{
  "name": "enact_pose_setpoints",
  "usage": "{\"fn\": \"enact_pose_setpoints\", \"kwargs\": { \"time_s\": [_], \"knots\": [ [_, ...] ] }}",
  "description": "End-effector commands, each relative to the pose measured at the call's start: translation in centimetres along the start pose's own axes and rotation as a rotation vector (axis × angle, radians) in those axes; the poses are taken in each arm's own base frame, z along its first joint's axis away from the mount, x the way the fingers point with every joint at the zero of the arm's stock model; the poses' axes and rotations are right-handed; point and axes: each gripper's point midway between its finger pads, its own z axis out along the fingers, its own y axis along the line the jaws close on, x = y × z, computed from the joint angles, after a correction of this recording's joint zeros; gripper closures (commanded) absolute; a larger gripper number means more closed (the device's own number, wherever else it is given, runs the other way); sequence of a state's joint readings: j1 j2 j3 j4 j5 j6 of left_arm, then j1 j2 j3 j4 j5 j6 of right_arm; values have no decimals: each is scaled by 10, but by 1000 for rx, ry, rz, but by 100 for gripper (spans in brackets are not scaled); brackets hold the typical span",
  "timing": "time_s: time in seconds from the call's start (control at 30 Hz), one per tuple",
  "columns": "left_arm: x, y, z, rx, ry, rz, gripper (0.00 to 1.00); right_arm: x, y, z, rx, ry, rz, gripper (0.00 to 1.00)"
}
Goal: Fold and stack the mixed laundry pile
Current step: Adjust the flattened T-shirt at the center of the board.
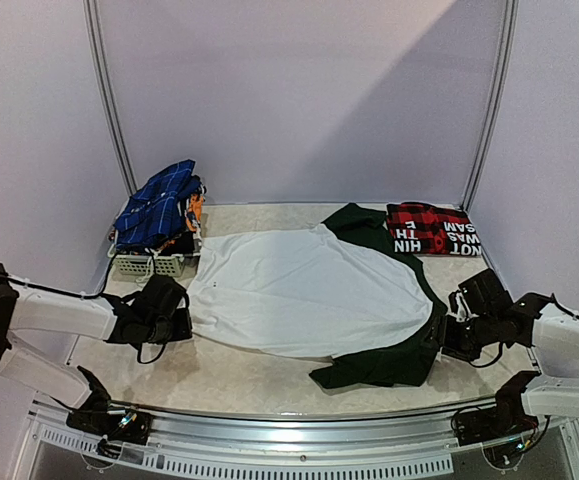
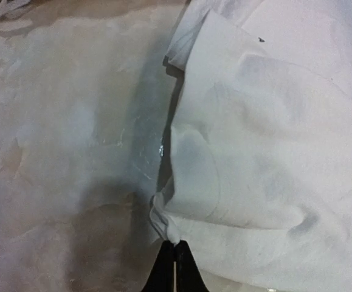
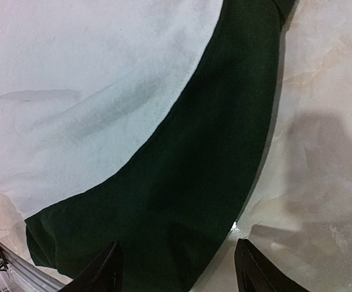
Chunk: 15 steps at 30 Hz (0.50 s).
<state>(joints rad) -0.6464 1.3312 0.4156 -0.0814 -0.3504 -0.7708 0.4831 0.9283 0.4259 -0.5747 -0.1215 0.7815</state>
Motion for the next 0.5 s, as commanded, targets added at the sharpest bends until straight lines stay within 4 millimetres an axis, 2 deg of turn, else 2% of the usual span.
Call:
{"fn": "enact_pose_setpoints", "kwargs": {
  "time_s": [0.0, 0.27, 0.47],
  "knots": [
    [8, 2, -22, 7, 45, -1, 100, 7, 3, 0, -22, 16, -4, 36],
    [28, 28, -64, -3, 112, -45, 100, 17, 4, 2, -25, 47, -15, 36],
    [30, 23, -74, 54, 124, -87, 100, 30, 7, 7, -38, 95, -27, 36]
  ]
}}
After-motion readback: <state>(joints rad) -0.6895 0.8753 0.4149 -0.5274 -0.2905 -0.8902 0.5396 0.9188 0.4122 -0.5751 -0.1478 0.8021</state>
